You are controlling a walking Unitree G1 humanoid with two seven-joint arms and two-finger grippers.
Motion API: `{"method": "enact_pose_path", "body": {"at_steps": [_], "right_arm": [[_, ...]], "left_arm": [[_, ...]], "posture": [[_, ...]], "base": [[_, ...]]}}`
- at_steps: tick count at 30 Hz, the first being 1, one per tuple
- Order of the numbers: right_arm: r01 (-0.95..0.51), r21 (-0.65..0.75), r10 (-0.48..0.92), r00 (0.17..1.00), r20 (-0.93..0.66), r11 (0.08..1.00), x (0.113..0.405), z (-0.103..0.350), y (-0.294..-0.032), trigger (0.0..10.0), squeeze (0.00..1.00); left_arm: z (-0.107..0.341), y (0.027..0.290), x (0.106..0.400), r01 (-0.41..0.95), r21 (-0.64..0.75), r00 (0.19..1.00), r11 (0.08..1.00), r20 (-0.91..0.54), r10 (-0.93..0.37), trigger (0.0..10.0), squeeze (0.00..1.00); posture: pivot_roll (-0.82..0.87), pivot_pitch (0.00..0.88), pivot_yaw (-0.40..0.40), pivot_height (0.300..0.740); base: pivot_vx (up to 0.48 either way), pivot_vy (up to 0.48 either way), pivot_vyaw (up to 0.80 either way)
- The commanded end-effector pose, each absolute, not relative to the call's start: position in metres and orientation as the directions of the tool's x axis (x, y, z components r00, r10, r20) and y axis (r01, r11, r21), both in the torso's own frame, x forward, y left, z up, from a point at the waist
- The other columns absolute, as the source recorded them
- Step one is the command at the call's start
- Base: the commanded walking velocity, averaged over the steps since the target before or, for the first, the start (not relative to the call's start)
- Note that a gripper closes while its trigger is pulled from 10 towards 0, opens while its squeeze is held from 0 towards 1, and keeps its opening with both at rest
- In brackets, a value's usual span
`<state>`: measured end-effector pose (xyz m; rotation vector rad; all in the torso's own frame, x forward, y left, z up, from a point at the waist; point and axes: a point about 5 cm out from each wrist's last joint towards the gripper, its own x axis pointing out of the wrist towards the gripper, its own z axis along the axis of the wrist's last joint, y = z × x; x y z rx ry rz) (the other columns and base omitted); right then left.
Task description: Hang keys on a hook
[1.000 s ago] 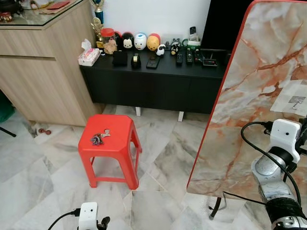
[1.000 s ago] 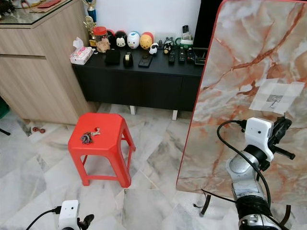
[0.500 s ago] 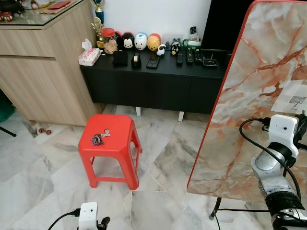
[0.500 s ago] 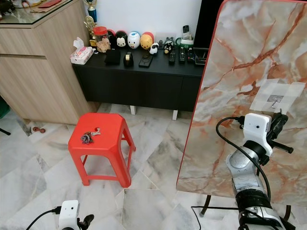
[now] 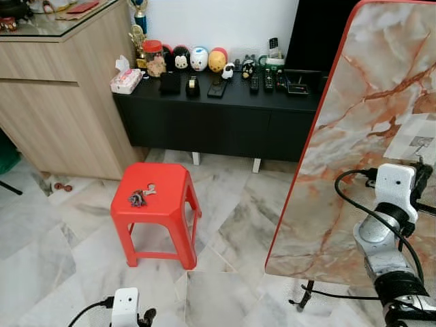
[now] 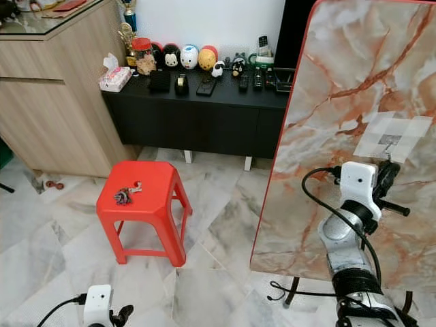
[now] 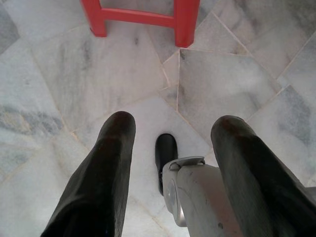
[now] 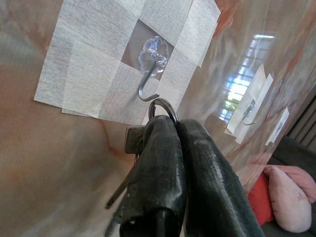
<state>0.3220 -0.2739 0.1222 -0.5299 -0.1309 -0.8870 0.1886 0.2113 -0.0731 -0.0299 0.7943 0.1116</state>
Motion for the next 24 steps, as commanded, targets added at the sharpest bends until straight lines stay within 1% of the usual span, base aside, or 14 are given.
{"method": "enact_pose_path", "body": {"at_steps": [1, 7, 9, 11, 24], "right_arm": [[0.779, -0.361, -0.705, 0.622, 0.342, 0.512, 0.3245, 0.1288, -0.2731, 10.0, 0.0], [0.793, -0.345, -0.704, 0.607, 0.37, 0.502, 0.324, 0.1327, -0.2733, 10.0, 0.0], [0.818, -0.33, -0.72, 0.573, 0.392, 0.471, 0.3211, 0.1348, -0.2757, 10.0, 0.0], [0.827, -0.324, -0.727, 0.56, 0.398, 0.459, 0.3201, 0.1357, -0.2768, 10.0, 0.0], [0.82, -0.335, -0.732, 0.568, 0.376, 0.464, 0.3238, 0.1362, -0.2762, 10.0, 0.0]], "left_arm": [[-0.0766, 0.2116, 0.1821, -0.131, 0.007, 0.68, 0.991, -0.727, 0.095, 10.0, 0.0], [-0.0766, 0.2116, 0.182, -0.131, 0.006, 0.68, 0.991, -0.727, 0.095, 10.0, 0.0], [-0.0766, 0.2118, 0.1819, -0.131, 0.006, 0.68, 0.991, -0.727, 0.094, 10.0, 0.0], [-0.0765, 0.2119, 0.182, -0.13, 0.006, 0.681, 0.991, -0.727, 0.094, 10.0, 0.0], [-0.0759, 0.211, 0.1833, -0.128, 0.006, 0.685, 0.992, -0.722, 0.092, 10.0, 0.0]], "posture": [[0.11, 0.057, -0.027, 0.74], [0.11, 0.057, -0.026, 0.74], [0.11, 0.059, -0.026, 0.74], [0.11, 0.058, -0.026, 0.74], [0.11, 0.058, -0.023, 0.74]], "base": [[0.0, 0.0, 0.0], [0.0, 0.0, 0.0], [0.0, 0.0, 0.0], [0.0, 0.0, 0.0], [0.0, 0.0, 0.0]]}}
